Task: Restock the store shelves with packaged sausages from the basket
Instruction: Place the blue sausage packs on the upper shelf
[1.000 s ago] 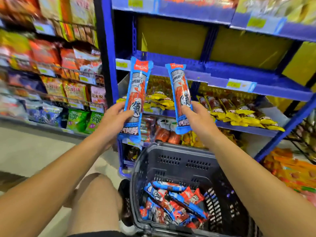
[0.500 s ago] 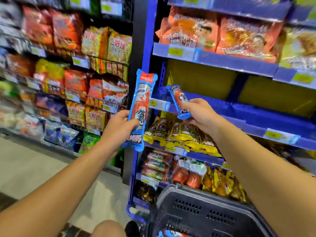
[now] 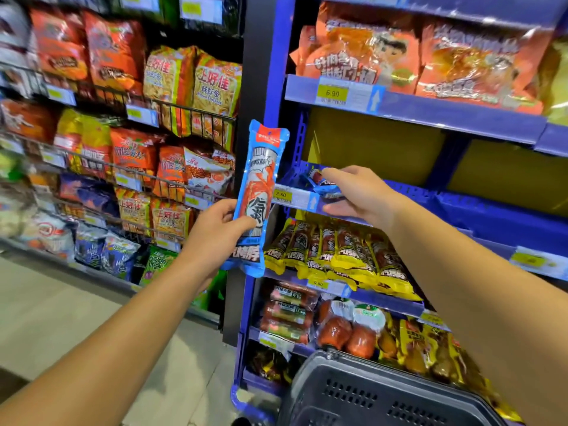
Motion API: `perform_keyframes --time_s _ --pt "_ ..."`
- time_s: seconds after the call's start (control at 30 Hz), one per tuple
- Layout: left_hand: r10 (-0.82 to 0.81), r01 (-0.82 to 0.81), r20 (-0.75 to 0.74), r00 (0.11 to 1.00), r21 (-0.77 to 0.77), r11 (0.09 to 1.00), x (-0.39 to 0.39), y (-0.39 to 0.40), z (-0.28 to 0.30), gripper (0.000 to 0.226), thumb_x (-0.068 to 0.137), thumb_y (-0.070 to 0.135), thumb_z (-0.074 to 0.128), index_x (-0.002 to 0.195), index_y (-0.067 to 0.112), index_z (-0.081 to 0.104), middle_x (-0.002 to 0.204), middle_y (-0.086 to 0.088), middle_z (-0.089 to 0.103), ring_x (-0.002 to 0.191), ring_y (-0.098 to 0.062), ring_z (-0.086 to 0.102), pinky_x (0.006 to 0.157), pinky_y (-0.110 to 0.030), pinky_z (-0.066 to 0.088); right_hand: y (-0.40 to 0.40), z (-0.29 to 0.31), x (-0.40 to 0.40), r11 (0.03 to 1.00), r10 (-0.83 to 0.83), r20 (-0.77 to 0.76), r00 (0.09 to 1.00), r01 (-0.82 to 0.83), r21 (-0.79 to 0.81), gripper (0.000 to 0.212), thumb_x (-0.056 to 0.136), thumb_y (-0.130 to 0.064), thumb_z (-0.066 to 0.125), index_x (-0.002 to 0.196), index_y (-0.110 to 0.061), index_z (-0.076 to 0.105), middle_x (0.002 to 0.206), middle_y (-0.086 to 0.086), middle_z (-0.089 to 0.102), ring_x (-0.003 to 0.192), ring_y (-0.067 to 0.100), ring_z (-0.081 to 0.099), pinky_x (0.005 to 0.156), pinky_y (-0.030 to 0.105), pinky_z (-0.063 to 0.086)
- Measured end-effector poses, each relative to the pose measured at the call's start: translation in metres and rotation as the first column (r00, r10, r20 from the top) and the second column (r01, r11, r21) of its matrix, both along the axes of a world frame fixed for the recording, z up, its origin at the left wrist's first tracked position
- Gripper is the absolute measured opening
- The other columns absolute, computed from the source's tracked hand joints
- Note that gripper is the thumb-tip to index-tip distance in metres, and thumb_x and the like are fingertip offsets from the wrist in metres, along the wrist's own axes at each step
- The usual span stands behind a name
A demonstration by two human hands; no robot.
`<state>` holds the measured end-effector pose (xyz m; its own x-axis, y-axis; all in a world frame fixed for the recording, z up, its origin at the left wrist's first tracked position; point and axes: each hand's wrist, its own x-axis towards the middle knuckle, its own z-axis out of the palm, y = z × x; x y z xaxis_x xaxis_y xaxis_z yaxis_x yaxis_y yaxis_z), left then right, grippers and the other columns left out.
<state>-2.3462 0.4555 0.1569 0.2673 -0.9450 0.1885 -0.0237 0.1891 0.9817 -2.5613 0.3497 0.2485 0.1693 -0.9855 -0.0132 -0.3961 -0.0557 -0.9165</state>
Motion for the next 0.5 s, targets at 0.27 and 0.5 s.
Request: perform_keyframes --time_s 0.27,0.5 --pt "0.012 -0.013 -0.040 0.999 -0.015 1.000 0.007 0.003 -0.002 0.028 0.070 0.024 0.064 0.098 0.024 0.068 0.095 -0.003 0.076 0.087 -0.026 0.073 0.079 -0.052 0.058 0.003 0.011 -0.031 0.878 0.001 -0.573 0.820 -0.275 -0.393 0.062 0.084 -0.064 0.054 0.141 -0.041 0.047 0.142 -0.007 0.052 0.120 0.018 0.053 0.089 0.029 0.038" --pt "0.041 -0.043 -0.028 0.999 -0.039 0.998 0.018 0.011 -0.003 0.019 0.087 0.007 0.060 0.098 0.020 0.067 0.092 -0.002 0.076 0.083 -0.023 0.074 0.066 -0.039 0.058 -0.009 -0.008 -0.016 0.822 -0.006 -0.598 0.802 -0.337 -0.459 0.041 0.099 -0.045 0.049 0.138 -0.034 0.054 0.145 -0.008 0.052 0.131 0.018 0.048 0.094 0.024 0.035"
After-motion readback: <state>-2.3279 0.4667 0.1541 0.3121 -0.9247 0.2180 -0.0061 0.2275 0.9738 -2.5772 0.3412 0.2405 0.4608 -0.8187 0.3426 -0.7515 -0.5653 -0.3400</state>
